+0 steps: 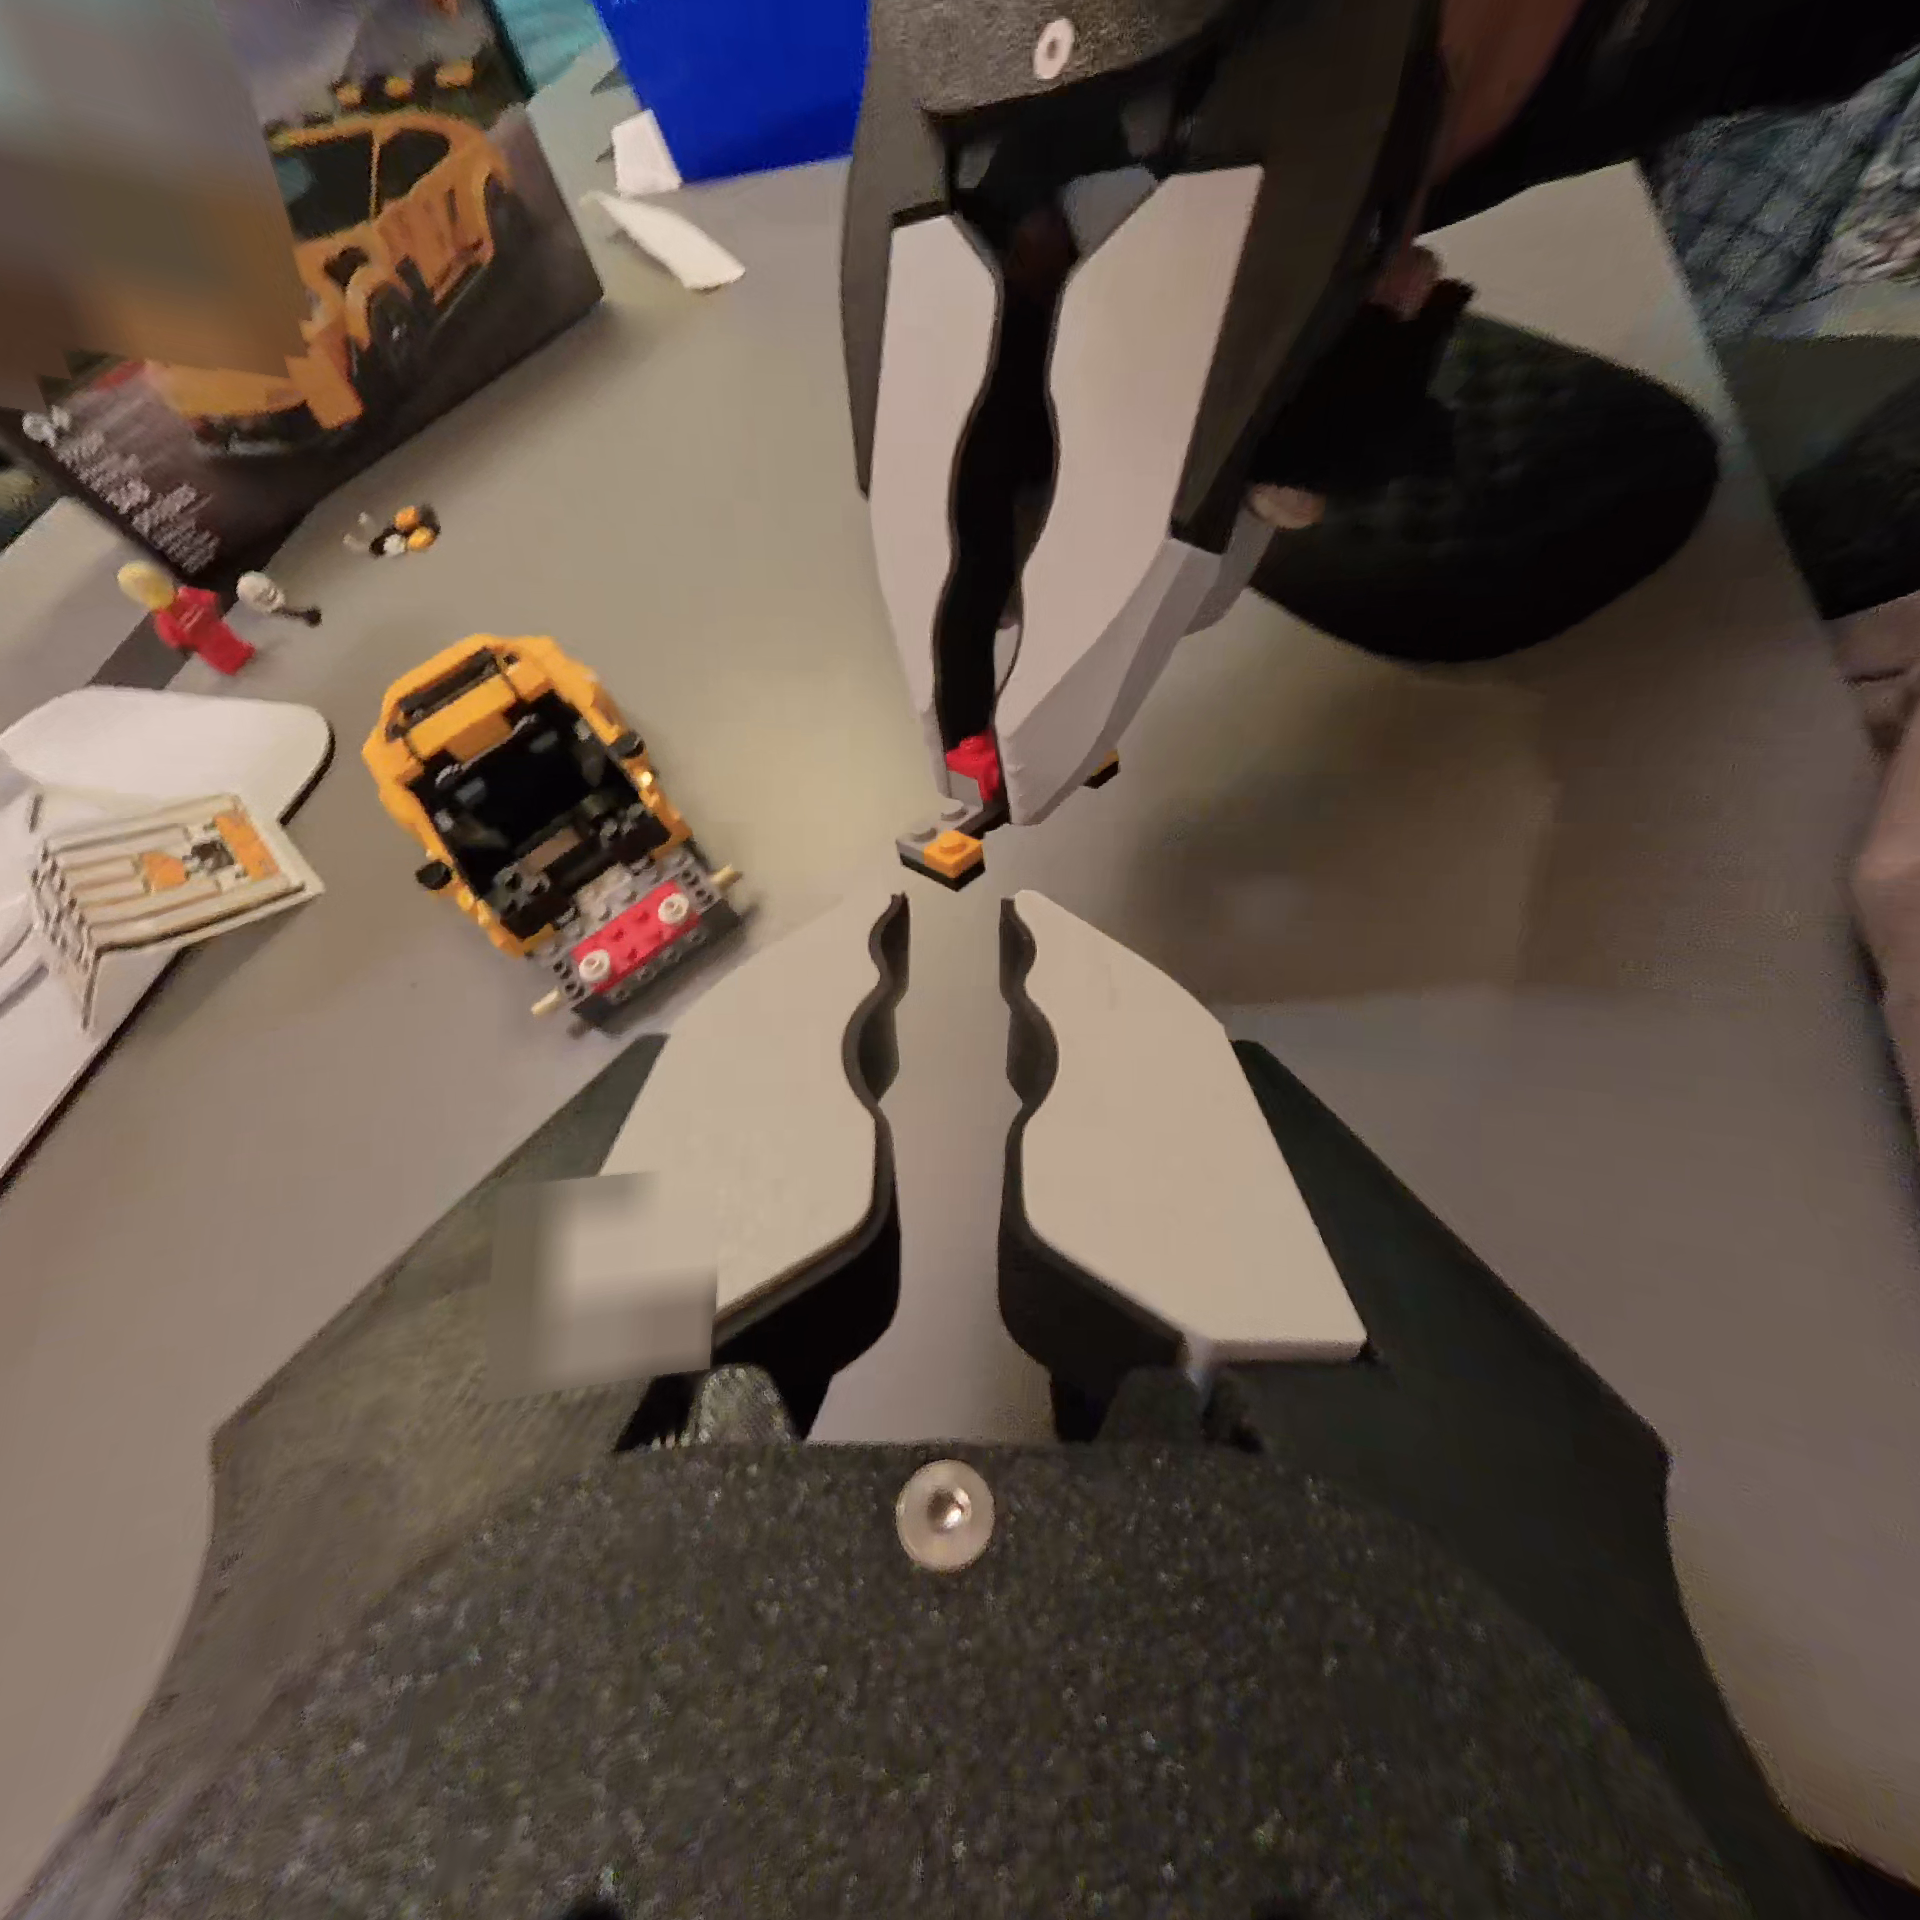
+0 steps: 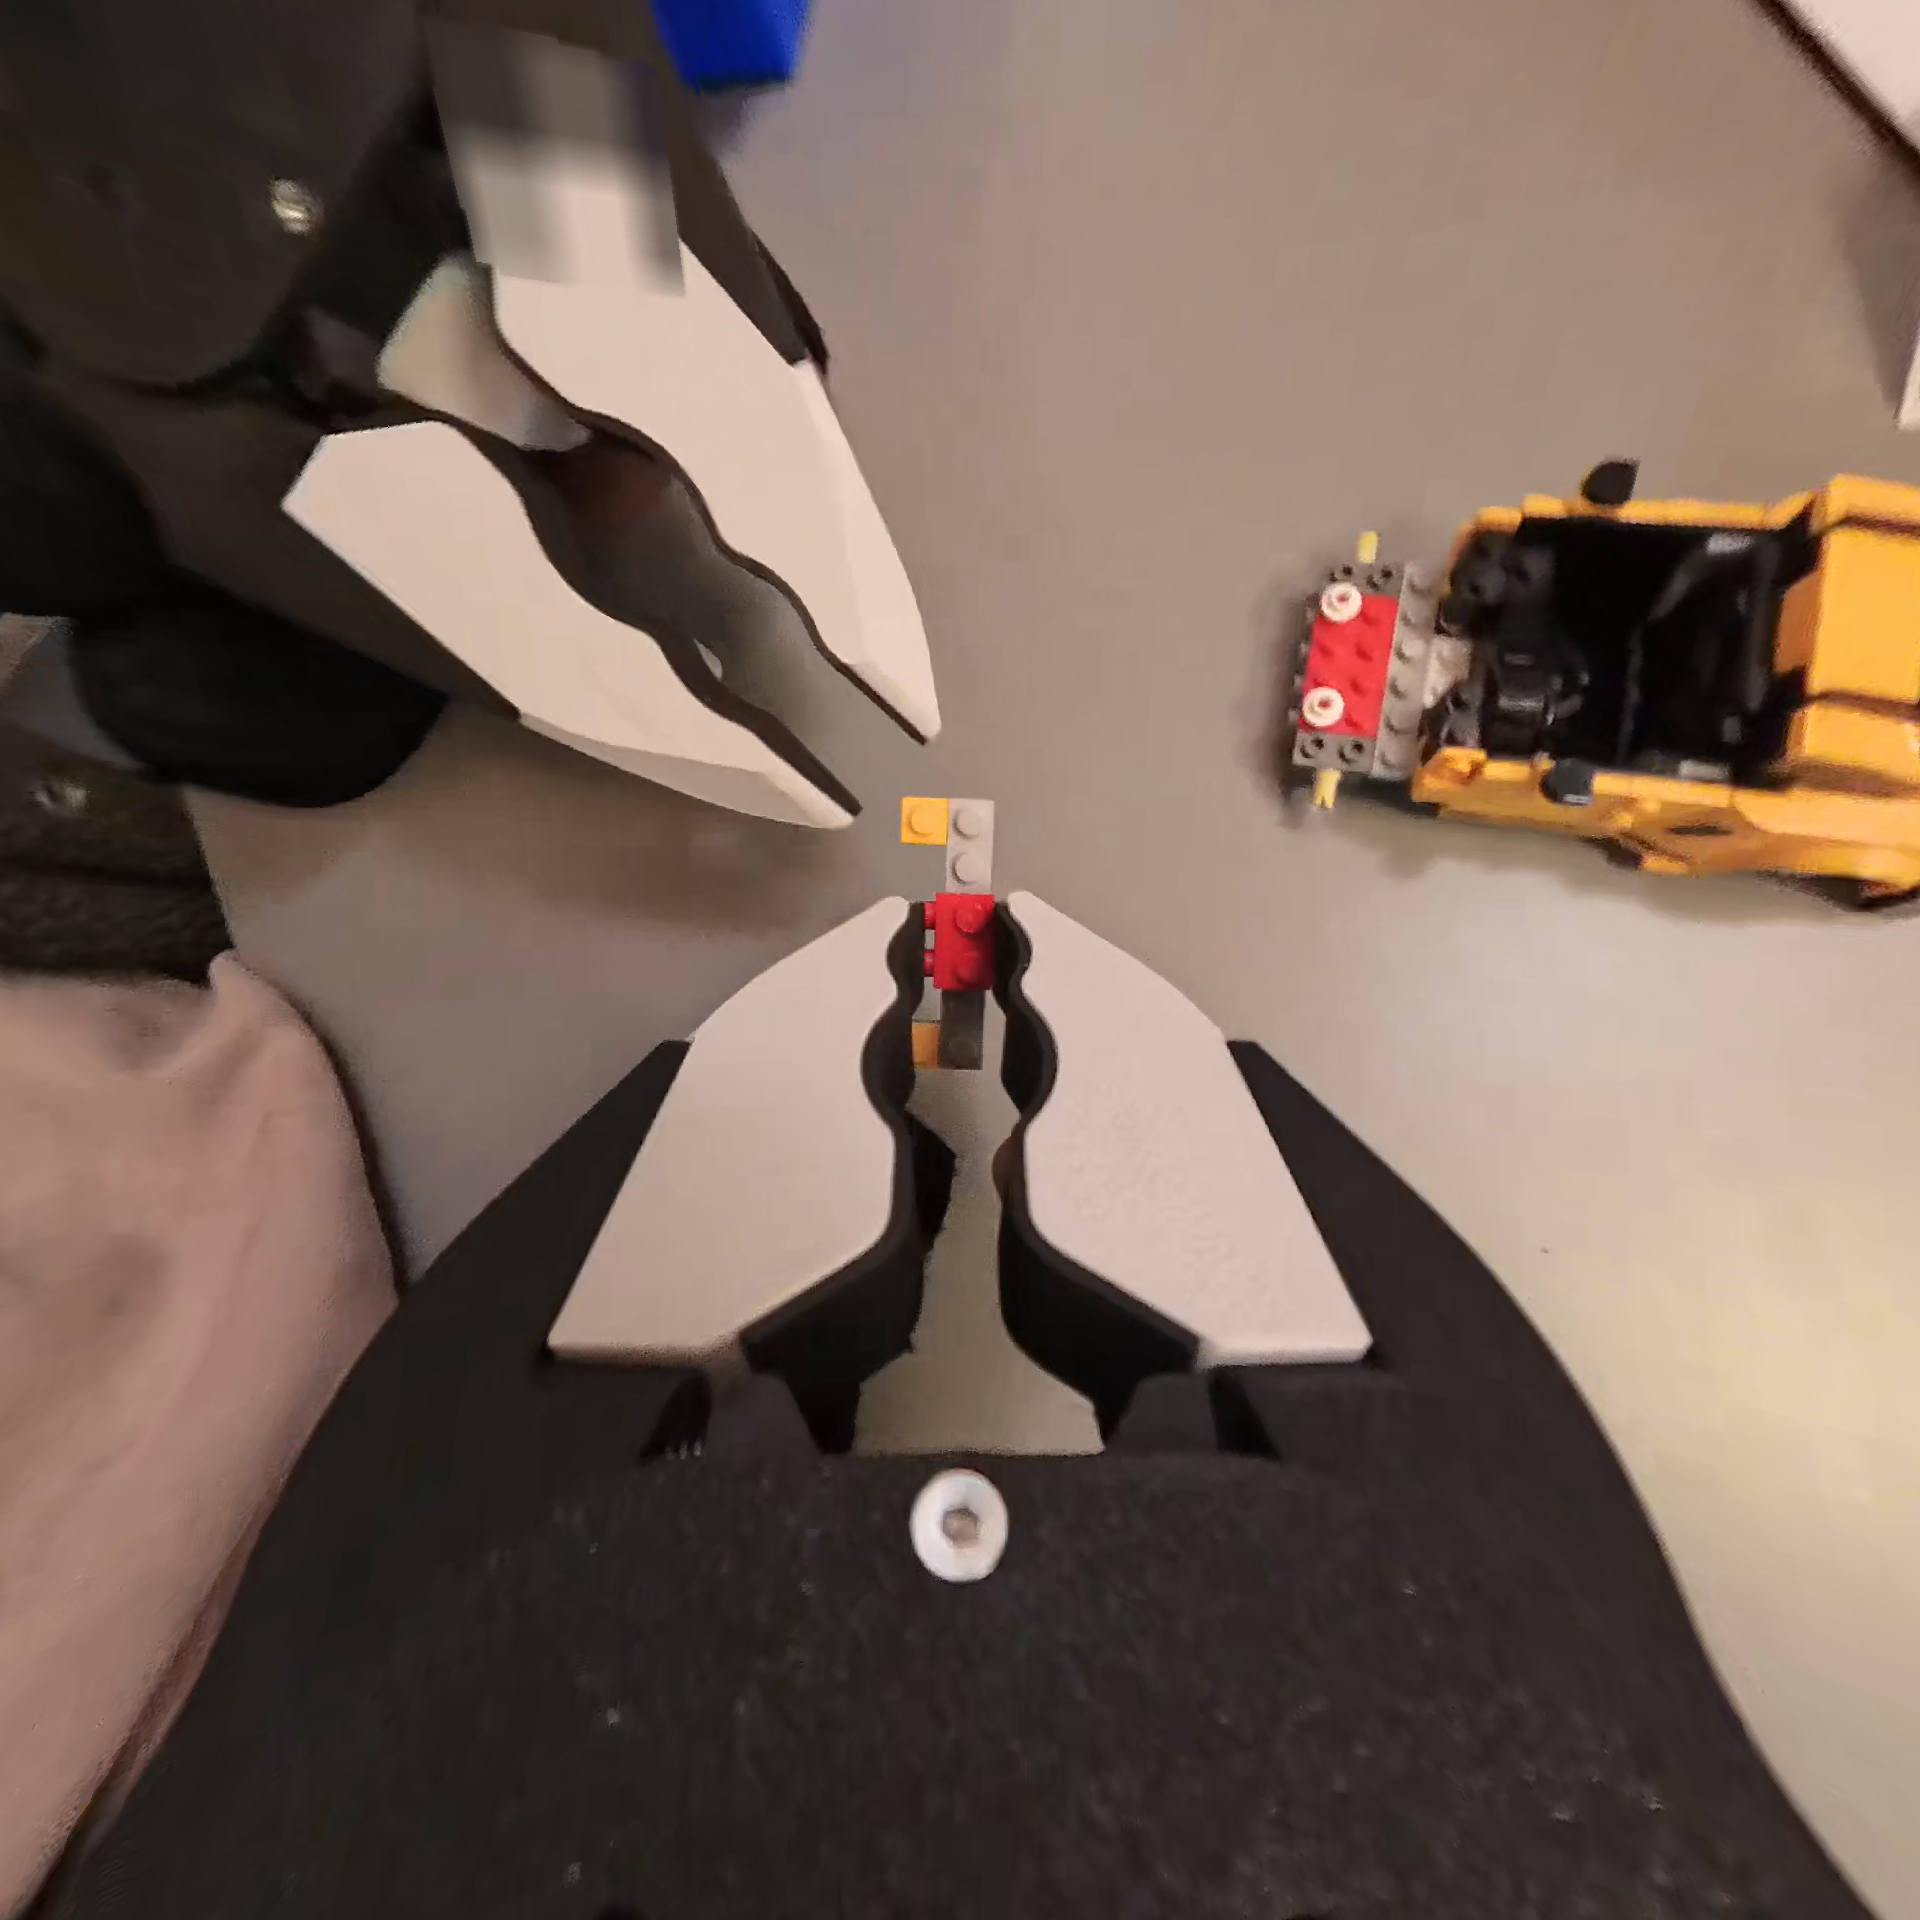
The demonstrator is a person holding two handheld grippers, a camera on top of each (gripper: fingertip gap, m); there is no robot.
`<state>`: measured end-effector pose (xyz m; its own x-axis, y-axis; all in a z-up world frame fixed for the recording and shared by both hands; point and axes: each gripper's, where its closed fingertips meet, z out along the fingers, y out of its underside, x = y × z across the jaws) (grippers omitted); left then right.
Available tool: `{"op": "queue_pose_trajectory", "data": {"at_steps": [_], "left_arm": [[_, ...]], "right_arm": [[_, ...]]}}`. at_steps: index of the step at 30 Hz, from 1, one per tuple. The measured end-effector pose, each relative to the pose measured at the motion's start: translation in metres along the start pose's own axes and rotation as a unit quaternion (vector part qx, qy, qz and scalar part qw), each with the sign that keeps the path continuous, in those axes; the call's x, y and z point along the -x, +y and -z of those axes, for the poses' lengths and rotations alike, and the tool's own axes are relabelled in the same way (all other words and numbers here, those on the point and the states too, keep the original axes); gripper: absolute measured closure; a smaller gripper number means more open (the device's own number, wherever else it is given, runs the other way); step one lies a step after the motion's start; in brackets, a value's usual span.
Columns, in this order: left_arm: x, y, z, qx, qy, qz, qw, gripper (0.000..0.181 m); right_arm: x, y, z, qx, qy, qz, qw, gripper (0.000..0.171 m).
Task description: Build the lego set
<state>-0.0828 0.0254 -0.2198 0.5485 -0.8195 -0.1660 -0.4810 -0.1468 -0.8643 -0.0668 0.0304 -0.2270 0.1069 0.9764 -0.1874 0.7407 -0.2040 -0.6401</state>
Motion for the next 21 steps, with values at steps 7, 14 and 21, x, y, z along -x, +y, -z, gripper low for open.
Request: {"op": "queue_pose_trajectory", "data": {"at_steps": [7, 14, 21], "left_arm": [[0.004, 0.025, -0.012, 0.070, -0.012, 0.019, 0.997, 0.165], [0.005, 0.036, -0.019, 0.110, -0.016, 0.027, 0.993, 0.170], [0.009, 0.044, -0.022, 0.123, -0.015, 0.012, 0.992, 0.173]], "right_arm": [[-0.005, 0.009, -0.027, 0.040, 0.036, -0.023, 0.998, 0.160], [-0.004, 0.010, -0.032, 0.044, 0.049, 0.003, 0.998, 0.158], [-0.002, 0.017, -0.028, 0.038, 0.050, 0.050, 0.997, 0.157]]}}
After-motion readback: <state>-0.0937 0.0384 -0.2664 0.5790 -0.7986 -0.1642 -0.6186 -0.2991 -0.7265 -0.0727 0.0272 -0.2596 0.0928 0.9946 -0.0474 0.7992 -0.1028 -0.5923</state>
